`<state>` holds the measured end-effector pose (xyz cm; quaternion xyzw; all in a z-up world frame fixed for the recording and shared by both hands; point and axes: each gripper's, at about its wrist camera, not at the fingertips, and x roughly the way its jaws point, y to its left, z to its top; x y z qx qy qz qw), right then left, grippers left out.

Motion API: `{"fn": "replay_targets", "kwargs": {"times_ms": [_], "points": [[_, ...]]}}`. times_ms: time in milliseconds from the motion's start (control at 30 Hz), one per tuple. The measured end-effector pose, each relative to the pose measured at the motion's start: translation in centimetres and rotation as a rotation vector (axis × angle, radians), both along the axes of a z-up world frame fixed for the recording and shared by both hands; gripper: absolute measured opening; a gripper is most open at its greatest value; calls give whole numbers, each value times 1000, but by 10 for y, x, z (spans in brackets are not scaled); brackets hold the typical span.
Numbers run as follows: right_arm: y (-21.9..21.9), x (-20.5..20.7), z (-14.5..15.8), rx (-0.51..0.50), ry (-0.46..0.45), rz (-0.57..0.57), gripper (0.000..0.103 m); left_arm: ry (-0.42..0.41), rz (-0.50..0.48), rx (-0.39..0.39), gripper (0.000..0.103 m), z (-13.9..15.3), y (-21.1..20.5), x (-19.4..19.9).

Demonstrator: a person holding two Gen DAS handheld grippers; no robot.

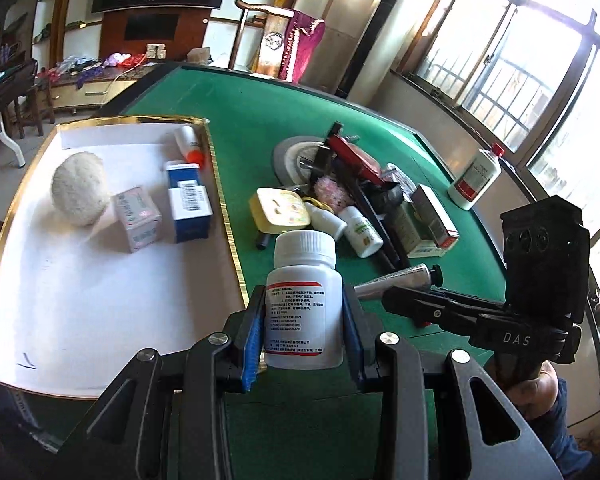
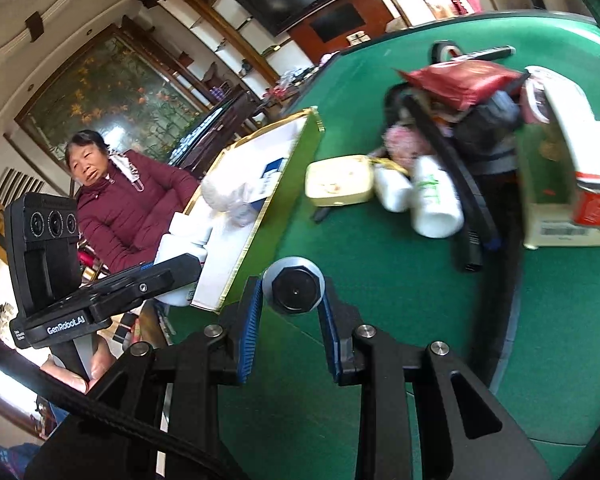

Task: Organize objects
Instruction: 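Carry the white bottle and silver tube over the gold-rimmed tray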

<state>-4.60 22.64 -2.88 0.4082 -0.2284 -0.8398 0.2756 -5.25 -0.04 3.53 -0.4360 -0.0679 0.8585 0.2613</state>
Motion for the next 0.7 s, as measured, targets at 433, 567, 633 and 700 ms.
{"fn": "replay_targets", "kwargs": {"times_ms": [433,567,633,700], "points": [[-50,-18,15,49,10,50,26,-12,62,41,30,-11,-47,-16],[-61,-24,19,58,24,62,26,-11,77,45,30,-11,-57,-19],[-66,-26,23,62,31,65,26,-12,91,51,31,-12,-63,-21],[-69,-29,26,72,38,69,26,-15,100,52,31,-12,-68,-22]]}}
